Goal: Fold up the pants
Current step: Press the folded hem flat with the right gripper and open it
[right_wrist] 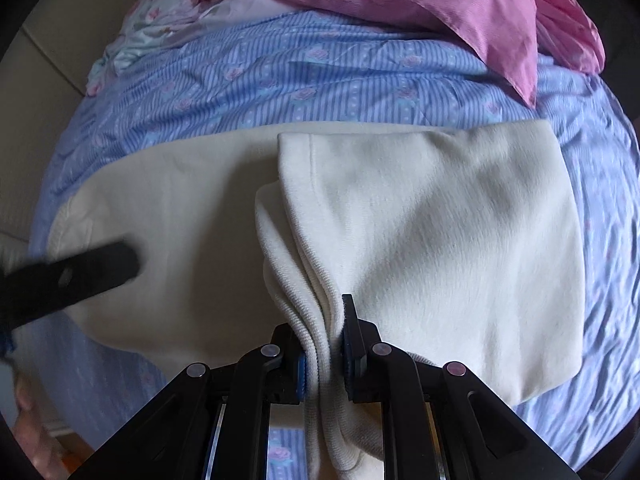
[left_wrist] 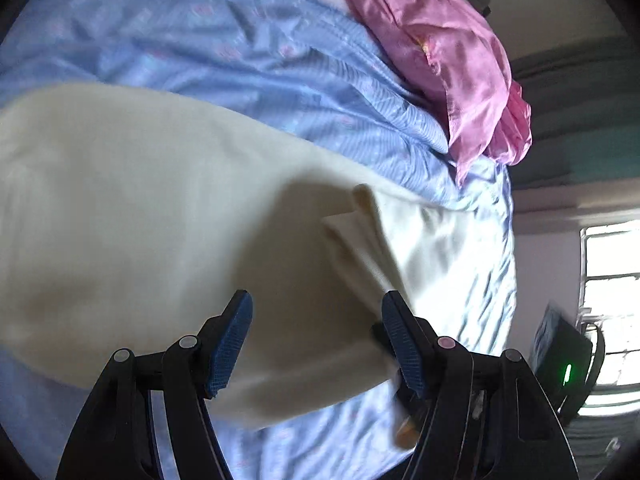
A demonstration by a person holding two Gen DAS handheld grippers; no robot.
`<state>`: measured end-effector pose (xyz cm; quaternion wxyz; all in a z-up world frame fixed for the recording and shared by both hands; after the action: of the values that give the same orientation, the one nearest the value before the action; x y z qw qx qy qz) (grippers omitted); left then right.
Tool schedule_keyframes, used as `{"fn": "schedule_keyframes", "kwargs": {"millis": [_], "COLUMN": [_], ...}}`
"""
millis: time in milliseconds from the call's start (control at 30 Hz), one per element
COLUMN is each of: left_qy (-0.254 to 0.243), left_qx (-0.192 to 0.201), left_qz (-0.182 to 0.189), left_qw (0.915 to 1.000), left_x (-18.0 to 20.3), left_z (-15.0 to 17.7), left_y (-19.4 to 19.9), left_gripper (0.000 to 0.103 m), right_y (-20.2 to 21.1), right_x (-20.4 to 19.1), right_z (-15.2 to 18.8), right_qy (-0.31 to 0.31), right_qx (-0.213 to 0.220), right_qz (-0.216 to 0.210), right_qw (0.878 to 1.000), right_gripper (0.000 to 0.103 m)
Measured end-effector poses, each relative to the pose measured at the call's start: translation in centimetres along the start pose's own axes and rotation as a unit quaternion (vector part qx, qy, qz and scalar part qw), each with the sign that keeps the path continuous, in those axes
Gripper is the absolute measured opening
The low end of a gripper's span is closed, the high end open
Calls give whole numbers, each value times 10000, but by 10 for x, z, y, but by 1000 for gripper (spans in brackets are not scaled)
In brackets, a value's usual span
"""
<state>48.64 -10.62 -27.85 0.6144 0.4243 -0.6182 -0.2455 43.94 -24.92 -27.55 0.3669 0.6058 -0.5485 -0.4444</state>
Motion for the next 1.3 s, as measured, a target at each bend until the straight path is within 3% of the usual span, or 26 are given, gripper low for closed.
{"fn": "schedule_keyframes", "kwargs": {"millis": [133, 233, 533, 633, 667, 700, 767, 933, 1167, 1300], "left_qy": [102, 406, 618, 722, 698, 619, 423, -462, -1294, -1484], "left_qx": [-280, -633, -927, -1071, -1096, -1100, -1076, -708, -225, -506], "left_qz": [373, 931, 813, 935, 923, 891, 813, 768, 759, 268], "left_qw": [9989, 9928, 9904, 9872, 9872, 9880, 9900, 9935, 9884, 9873], "left_x": [9, 12, 11, 13, 14, 17, 22, 50, 56, 33], "left_z": [-13, -22, -24, -22, -22, -22, -24, -35, -62, -73], "left_y": [-25, -41, -70, -82, -85, -88, -89, -68, -43, -68], "left_gripper": [66, 66, 63, 47, 37, 24, 12, 11, 11, 11], "right_y": [-1, -4, -11, -10, -10, -10, -10, -6, 4, -17], "right_x": [9, 12, 18, 18, 19, 19, 20, 17, -15, -31], "right_z": [2, 6, 11, 12, 12, 11, 12, 11, -12, -21], "right_qy": [-319, -447, -752, -805, -826, -842, -878, -852, -419, -144], "right_qx": [19, 41, 31, 29, 26, 28, 27, 88, 395, 265], "right_qz": [-195, -306, -448, -461, -468, -474, -479, -439, -343, -212], "right_qw": [9993, 9985, 9962, 9957, 9955, 9953, 9950, 9954, 9978, 9993], "right_gripper": [15, 15, 15, 15, 15, 15, 15, 16, 16, 16]}}
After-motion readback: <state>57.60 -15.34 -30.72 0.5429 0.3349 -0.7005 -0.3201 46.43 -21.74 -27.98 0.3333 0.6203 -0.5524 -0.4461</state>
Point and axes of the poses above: each gripper's, at about its wrist camera, not at the fingertips, and y roughly against the way its jaws point, x to its right, z to its underside, the point moved 3 cm from there along -y, roughly the way its jaws point, and after that the axes turned 5 degrees about x, right-handed, at the moved point
